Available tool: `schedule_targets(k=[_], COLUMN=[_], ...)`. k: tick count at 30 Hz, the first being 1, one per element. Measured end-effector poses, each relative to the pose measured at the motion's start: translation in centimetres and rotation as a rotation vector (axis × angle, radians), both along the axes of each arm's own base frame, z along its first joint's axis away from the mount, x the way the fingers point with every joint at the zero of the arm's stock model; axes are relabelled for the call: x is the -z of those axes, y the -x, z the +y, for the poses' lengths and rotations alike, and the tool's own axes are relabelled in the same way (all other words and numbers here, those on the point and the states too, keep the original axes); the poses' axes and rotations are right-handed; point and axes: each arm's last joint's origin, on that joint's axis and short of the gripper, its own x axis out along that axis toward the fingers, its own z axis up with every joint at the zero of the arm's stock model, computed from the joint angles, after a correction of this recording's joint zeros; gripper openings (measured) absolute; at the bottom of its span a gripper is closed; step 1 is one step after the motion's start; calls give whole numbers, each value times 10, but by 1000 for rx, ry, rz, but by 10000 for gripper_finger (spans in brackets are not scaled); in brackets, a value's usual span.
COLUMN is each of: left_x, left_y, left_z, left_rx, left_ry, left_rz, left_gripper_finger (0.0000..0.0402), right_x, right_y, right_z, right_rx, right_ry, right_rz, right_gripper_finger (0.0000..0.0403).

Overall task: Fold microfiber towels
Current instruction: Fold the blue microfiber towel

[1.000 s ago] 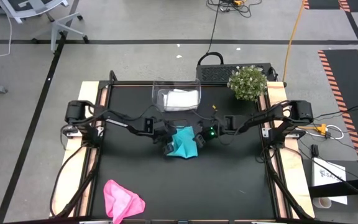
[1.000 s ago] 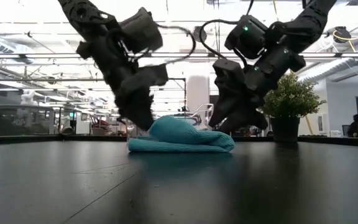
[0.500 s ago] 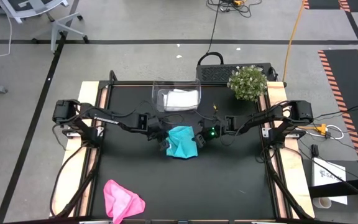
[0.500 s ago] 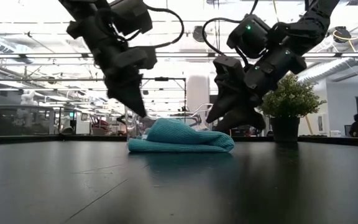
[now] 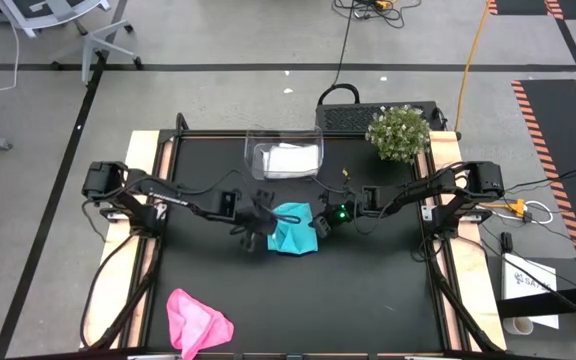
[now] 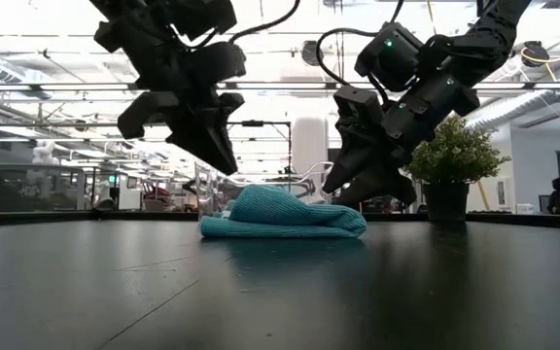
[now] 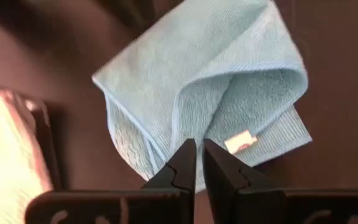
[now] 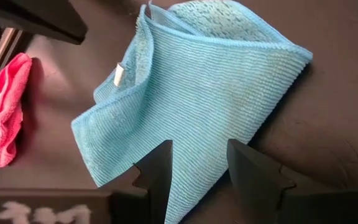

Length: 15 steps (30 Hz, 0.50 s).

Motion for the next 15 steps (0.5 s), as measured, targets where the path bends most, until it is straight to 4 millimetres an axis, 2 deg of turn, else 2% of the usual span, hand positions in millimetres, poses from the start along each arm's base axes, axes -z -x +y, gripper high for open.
schedule_targets(k=[4, 7, 15], left_x=[-6, -9, 2], left_y=[-7, -10, -11], left_z=[-6, -7, -12], left_rx=[35, 43, 98], left_ry=[-83, -61, 52], left_rz=[-92, -142, -85], left_gripper_finger=[31, 31, 33], right_x=[0, 0, 0], right_y=[0, 0, 0], right_z=[0, 0, 0], right_rx=[1, 7, 19], right_ry=[0, -7, -19], right_rz=[0, 0, 2], right_gripper_finger=[144, 144, 144])
